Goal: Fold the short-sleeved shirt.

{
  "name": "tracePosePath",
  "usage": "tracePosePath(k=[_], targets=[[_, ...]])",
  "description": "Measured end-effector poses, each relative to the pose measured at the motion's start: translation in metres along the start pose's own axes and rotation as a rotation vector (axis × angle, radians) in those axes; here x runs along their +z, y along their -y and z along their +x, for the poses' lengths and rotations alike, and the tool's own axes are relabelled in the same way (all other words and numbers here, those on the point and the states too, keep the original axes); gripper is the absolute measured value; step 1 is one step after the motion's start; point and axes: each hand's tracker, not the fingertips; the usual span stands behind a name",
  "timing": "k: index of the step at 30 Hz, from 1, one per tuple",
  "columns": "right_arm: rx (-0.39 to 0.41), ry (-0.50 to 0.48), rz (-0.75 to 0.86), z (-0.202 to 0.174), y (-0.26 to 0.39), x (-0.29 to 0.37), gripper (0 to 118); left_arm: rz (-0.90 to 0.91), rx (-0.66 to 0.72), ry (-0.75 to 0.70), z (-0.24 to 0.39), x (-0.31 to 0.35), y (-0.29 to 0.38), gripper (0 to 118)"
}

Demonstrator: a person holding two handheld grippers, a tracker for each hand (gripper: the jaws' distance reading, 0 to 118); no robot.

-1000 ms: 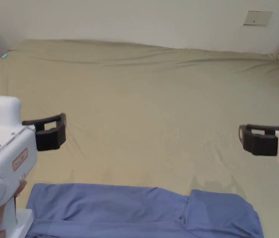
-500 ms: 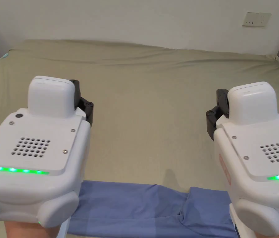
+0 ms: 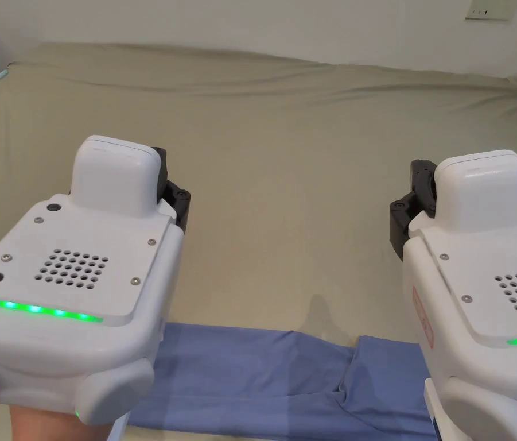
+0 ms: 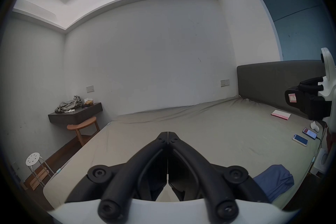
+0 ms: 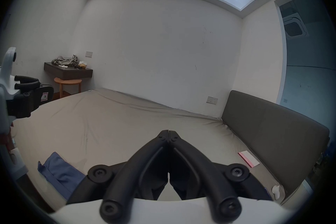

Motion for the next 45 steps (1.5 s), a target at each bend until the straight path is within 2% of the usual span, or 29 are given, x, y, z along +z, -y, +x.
tracePosePath(k=[7, 10, 11, 12, 13, 16, 17, 21, 24, 27, 29, 31, 34, 36, 37, 38, 39, 40, 41, 42, 45], targets=[[0.002, -0.011, -0.053, 0.001, 0.014, -0.018, 0, -0.189, -0.021, 0.091, -0.01, -0.034, 0.035, 0], [-0.001, -0.014, -0.093, 0.008, 0.026, -0.03, 0, -0.277, 0.027, 0.121, -0.027, -0.047, 0.062, 2], [-0.008, -0.02, -0.108, 0.01, 0.03, -0.034, 0, -0.322, 0.065, 0.152, -0.038, -0.051, 0.074, 9], [-0.012, -0.024, -0.122, 0.011, 0.032, -0.037, 0, -0.363, 0.105, 0.178, -0.052, -0.054, 0.087, 22], [-0.012, -0.022, -0.134, 0.011, 0.035, -0.038, 0, -0.406, 0.164, 0.198, -0.067, -0.058, 0.104, 47], [0.004, -0.017, -0.165, 0.014, 0.044, -0.043, 0, -0.622, 0.282, 0.221, -0.116, -0.071, 0.159, 107], [0.013, -0.015, -0.177, 0.018, 0.049, -0.044, 0, -0.692, 0.306, 0.222, -0.131, -0.075, 0.177, 112], [0.053, -0.012, -0.224, 0.025, 0.064, -0.046, 0, -0.834, 0.503, 0.215, -0.198, -0.08, 0.243, 112], [0.045, -0.013, -0.255, 0.028, 0.07, -0.047, 0, -0.87, 0.683, 0.162, -0.232, -0.078, 0.271, 112], [0.035, -0.01, -0.272, 0.03, 0.073, -0.048, 0, -0.868, 0.871, 0.268, -0.254, -0.08, 0.293, 112], [0.02, -0.016, -0.281, 0.028, 0.07, -0.047, 0, -0.815, 0.917, 0.334, -0.263, -0.08, 0.299, 114], [0.013, -0.025, -0.286, 0.025, 0.069, -0.048, 0, -0.823, 0.976, 0.41, -0.272, -0.084, 0.302, 114], [0.014, -0.036, -0.283, 0.018, 0.063, -0.048, 0, -0.863, 1.206, 0.573, -0.262, -0.092, 0.314, 112], [0.008, -0.048, -0.282, 0.014, 0.061, -0.049, 0, -0.865, 1.228, 0.646, -0.225, -0.087, 0.307, 104], [0.004, -0.053, -0.281, 0.012, 0.059, -0.049, 0, -0.844, 1.201, 0.673, -0.215, -0.088, 0.307, 91], [0.003, -0.056, -0.281, 0.011, 0.057, -0.048, 0, -0.856, 1.196, 0.641, -0.206, -0.091, 0.308, 70], [0.004, -0.059, -0.281, 0.01, 0.056, -0.048, 0, -0.862, 1.21, 0.622, -0.201, -0.092, 0.311, 33], [0.005, -0.061, -0.28, 0.009, 0.054, -0.047, 0, -0.903, 1.239, 0.569, -0.21, -0.1, 0.337, 7], [0.006, -0.064, -0.278, 0.008, 0.052, -0.046, 0, -0.998, 1.155, 0.47, -0.205, -0.099, 0.346, 7], [0.007, -0.067, -0.276, 0.008, 0.05, -0.045, 0, -0.879, 1.259, 0.62, -0.206, -0.097, 0.347, 7], [0.016, -0.068, -0.27, 0.009, 0.045, -0.042, 0, -0.885, 1.154, 0.576, -0.211, -0.097, 0.347, 7]])
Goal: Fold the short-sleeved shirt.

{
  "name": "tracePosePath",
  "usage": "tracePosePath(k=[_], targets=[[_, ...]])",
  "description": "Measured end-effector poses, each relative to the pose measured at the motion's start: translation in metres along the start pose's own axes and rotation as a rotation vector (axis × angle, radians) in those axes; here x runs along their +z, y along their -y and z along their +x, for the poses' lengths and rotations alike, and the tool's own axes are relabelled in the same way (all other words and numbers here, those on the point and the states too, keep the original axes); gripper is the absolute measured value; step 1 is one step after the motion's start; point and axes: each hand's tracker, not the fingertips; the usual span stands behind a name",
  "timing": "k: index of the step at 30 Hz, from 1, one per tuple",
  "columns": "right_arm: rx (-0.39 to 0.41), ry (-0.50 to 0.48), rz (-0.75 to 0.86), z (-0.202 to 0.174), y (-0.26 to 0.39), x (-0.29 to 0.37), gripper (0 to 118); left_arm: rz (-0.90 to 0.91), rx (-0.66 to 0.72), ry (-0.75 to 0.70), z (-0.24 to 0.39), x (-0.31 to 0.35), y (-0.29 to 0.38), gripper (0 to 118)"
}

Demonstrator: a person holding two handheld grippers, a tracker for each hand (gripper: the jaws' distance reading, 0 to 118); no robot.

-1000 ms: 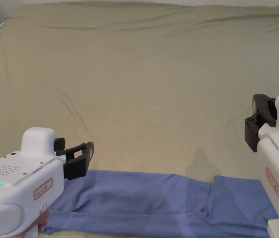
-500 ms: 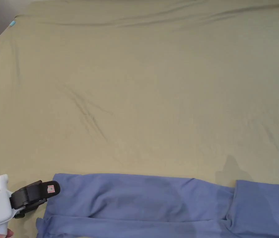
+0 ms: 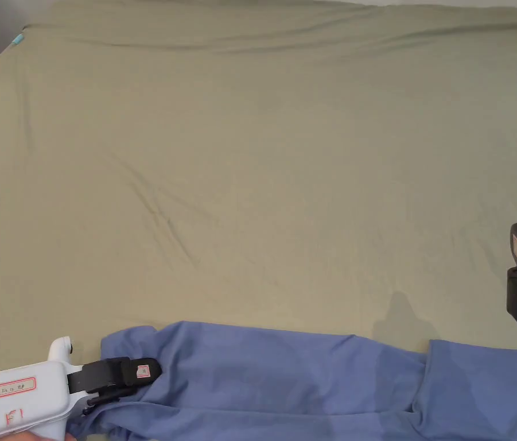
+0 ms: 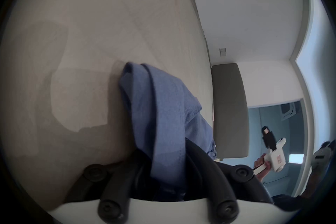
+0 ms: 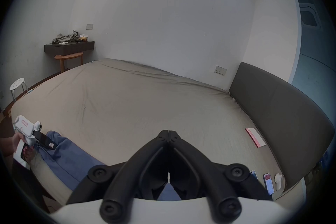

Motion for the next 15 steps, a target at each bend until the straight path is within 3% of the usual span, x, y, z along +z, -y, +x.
tracePosePath(k=[8, 12, 15], targets=[[-0.01, -0.006, 0.001, 0.001, -0.001, 0.005, 0, 0.056, -0.029, -0.086, 0.028, 0.035, -0.014, 7], [-0.008, 0.001, 0.005, 0.003, -0.002, 0.008, 0, 0.067, -0.173, -0.193, 0.041, 0.037, -0.012, 7], [-0.014, 0.005, 0.008, 0.006, -0.003, 0.012, 0, 0.077, -0.132, -0.152, 0.06, 0.043, -0.011, 7]])
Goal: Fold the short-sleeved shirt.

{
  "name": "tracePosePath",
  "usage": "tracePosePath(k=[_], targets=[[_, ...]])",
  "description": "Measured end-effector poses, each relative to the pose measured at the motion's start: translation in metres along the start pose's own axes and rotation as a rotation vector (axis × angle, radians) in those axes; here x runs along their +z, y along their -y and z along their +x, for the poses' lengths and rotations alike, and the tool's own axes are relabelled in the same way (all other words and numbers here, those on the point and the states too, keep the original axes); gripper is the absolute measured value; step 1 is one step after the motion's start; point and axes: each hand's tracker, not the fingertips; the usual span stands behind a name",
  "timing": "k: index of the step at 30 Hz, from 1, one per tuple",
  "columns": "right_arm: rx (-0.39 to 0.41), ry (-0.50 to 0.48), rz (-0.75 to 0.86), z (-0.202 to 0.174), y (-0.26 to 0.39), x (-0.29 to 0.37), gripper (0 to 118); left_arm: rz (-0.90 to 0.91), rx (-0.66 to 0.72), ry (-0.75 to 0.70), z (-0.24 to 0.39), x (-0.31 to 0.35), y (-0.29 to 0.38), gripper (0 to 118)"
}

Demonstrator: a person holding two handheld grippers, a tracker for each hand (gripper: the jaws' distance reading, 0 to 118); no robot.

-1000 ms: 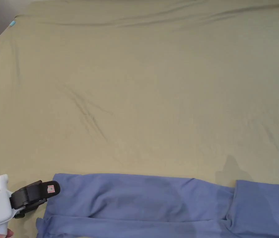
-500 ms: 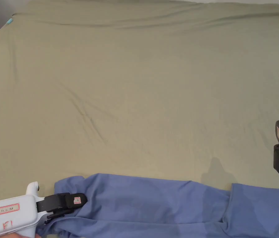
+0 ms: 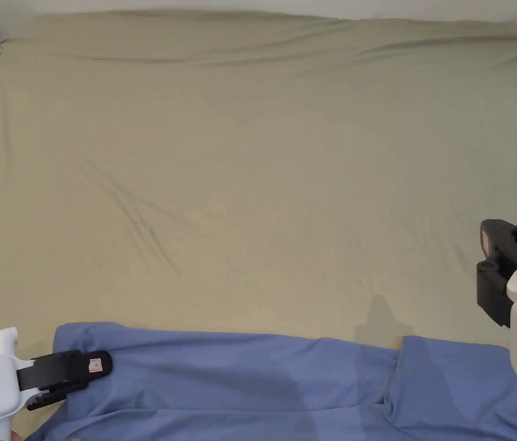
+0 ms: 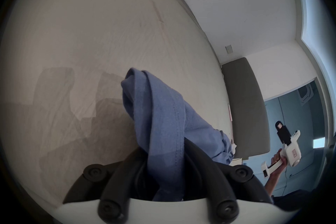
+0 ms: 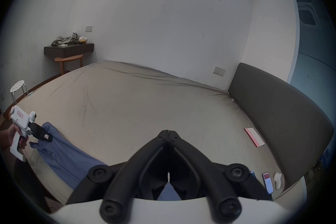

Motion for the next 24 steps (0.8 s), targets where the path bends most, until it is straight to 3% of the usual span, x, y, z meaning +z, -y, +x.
tracePosePath(k=[8, 15, 24], targets=[[-0.01, 0.013, 0.015, 0.009, 0.0, 0.009, 0, 0.097, -0.006, -0.153, -0.01, 0.047, -0.026, 7], [-0.037, 0.009, 0.027, 0.017, 0.005, 0.014, 0, -0.007, -0.134, -0.266, 0.062, 0.047, -0.022, 7], [-0.054, 0.008, 0.049, 0.03, 0.011, 0.03, 0, -0.118, -0.168, -0.174, 0.164, -0.02, 0.001, 7]])
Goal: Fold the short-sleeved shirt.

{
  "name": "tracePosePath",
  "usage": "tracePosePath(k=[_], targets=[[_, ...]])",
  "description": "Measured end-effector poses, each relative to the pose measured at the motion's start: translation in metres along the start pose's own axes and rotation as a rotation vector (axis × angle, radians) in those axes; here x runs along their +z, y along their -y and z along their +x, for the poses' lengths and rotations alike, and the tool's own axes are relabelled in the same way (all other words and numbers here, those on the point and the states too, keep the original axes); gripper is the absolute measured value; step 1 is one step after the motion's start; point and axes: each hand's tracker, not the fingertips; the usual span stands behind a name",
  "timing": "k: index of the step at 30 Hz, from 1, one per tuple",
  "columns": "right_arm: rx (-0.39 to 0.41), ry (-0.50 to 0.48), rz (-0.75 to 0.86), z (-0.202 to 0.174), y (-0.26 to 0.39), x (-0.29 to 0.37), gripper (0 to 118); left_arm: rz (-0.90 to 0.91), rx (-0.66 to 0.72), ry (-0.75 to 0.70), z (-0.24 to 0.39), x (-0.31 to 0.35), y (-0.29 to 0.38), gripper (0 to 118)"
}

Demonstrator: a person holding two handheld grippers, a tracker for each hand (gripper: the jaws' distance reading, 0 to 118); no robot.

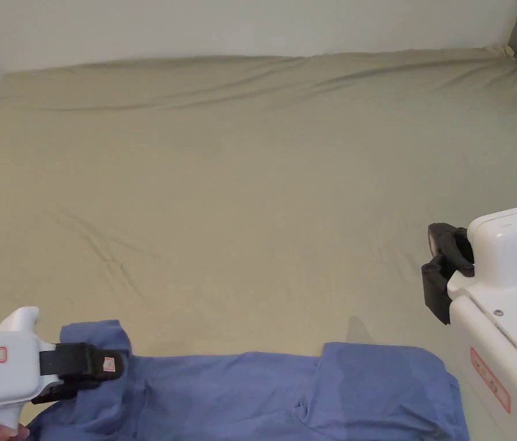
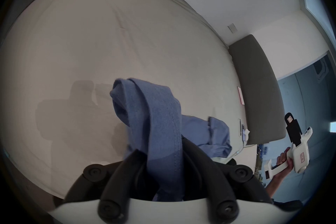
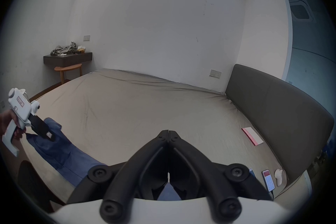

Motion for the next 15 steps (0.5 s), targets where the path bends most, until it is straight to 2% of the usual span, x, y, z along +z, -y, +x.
tracePosePath(k=[2, 7, 12, 15], targets=[[-0.006, 0.008, 0.002, 0.001, -0.002, 0.005, 0, -0.036, 0.005, 0.039, 0.019, -0.023, 0.0, 7], [-0.039, 0.029, 0.006, 0.016, 0.002, 0.011, 0, -0.121, -0.038, -0.003, 0.056, -0.09, 0.012, 7], [-0.063, 0.048, -0.002, 0.031, 0.007, 0.011, 0, -0.192, 0.029, -0.093, 0.059, -0.151, 0.03, 7], [-0.077, 0.058, -0.012, 0.039, 0.009, 0.01, 0, -0.187, 0.06, -0.126, 0.063, -0.167, 0.037, 7]])
